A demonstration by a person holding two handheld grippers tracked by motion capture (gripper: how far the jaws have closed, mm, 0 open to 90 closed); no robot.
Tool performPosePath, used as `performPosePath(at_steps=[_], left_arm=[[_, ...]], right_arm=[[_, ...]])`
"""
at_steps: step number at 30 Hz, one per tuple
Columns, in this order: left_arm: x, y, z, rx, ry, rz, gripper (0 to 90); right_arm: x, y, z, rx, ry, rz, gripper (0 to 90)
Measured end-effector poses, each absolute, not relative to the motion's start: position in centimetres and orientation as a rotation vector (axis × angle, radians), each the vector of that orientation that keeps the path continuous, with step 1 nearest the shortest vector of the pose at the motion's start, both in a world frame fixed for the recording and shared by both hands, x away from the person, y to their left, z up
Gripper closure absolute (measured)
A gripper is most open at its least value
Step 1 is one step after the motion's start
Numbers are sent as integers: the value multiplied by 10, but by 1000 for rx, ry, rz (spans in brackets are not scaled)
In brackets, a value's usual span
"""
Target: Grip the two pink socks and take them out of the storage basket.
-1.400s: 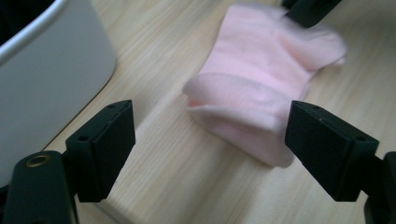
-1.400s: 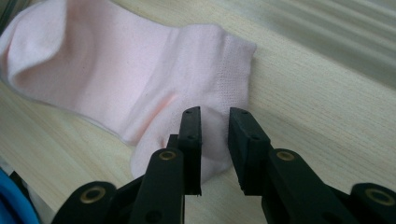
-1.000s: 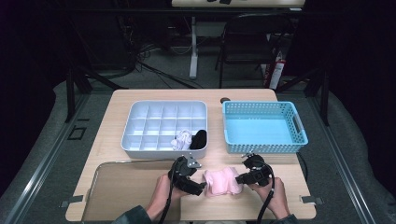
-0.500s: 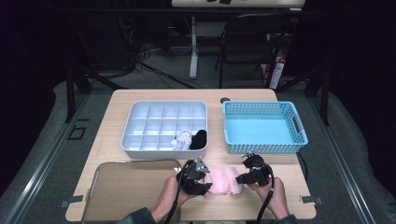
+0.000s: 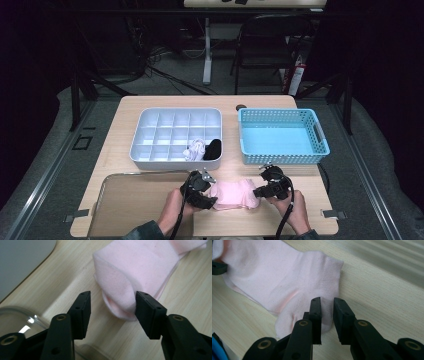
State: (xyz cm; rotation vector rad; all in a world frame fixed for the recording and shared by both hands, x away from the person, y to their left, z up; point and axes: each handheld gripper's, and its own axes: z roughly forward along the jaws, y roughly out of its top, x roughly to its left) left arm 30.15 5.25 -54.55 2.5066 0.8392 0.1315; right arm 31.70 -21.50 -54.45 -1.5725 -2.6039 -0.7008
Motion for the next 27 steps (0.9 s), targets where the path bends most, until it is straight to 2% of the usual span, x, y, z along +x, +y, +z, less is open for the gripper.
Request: performPosePath(at_steps=[3, 7, 12, 15, 27], left_arm=[[301, 55, -544, 2525, 840, 140, 422], [300, 57, -537, 2468, 837, 201, 361], [296, 47, -526, 2380, 785, 282, 359], [297, 40, -527, 2363, 766, 308, 399], [311, 44, -556, 2494, 831, 213, 600]], right_arm=[[317, -216, -543, -1587, -2595, -738, 734], [317, -219, -540, -1591, -2600, -762, 698], [316, -212, -541, -1565, -2614, -760, 671], [316, -208, -541, -1533, -2652, -717, 670], [316, -203, -545, -1543, -2732, -622, 670]])
